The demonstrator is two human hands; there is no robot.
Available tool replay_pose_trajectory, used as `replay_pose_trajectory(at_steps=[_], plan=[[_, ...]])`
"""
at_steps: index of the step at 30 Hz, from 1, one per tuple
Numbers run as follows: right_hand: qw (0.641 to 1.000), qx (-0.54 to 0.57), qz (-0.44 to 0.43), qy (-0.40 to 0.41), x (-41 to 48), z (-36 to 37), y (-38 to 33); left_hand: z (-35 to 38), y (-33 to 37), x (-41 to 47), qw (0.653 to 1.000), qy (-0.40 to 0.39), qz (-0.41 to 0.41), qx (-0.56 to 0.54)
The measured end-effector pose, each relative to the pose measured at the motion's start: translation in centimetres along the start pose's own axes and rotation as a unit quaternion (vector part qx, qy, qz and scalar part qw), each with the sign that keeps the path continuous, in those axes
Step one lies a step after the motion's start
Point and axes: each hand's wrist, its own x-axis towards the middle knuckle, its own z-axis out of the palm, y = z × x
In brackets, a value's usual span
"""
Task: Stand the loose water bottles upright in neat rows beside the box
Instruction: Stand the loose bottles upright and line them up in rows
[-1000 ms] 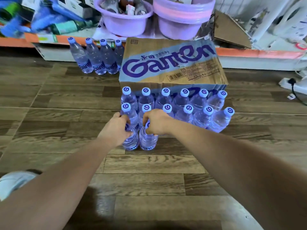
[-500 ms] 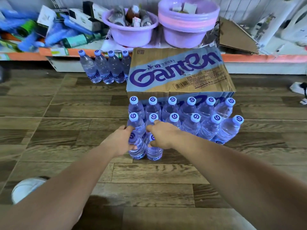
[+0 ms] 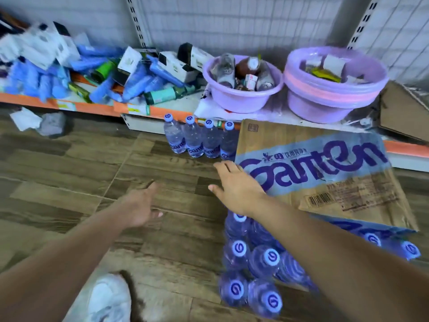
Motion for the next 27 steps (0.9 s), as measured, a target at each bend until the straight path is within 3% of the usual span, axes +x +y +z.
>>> replay_pose_trajectory(at_steps=[7, 14, 19, 27], plan=[[1.0, 0.004, 0.01, 0.004, 14.0, 0.5, -0.9, -6.5, -3.9, 10.8, 0.998, 0.047, -0.023, -0.043], [0.999, -0.033, 0.024, 0.005, 25.7, 1.5, -0.5, -9.1, -5.9, 23.2, 0.994, 0.099, 0.043, -0.035], [0.998, -0.05, 0.031, 0.015, 29.9, 2.7, -0.2, -10.3, -4.4, 29.1, 0.978, 0.154, 0.134, -0.031], [0.981, -0.176, 0.059, 0.062, 31.4, 3.9, -0.5, -10.2, -2.8, 32.1, 0.969, 0.195, 0.131, 0.072]])
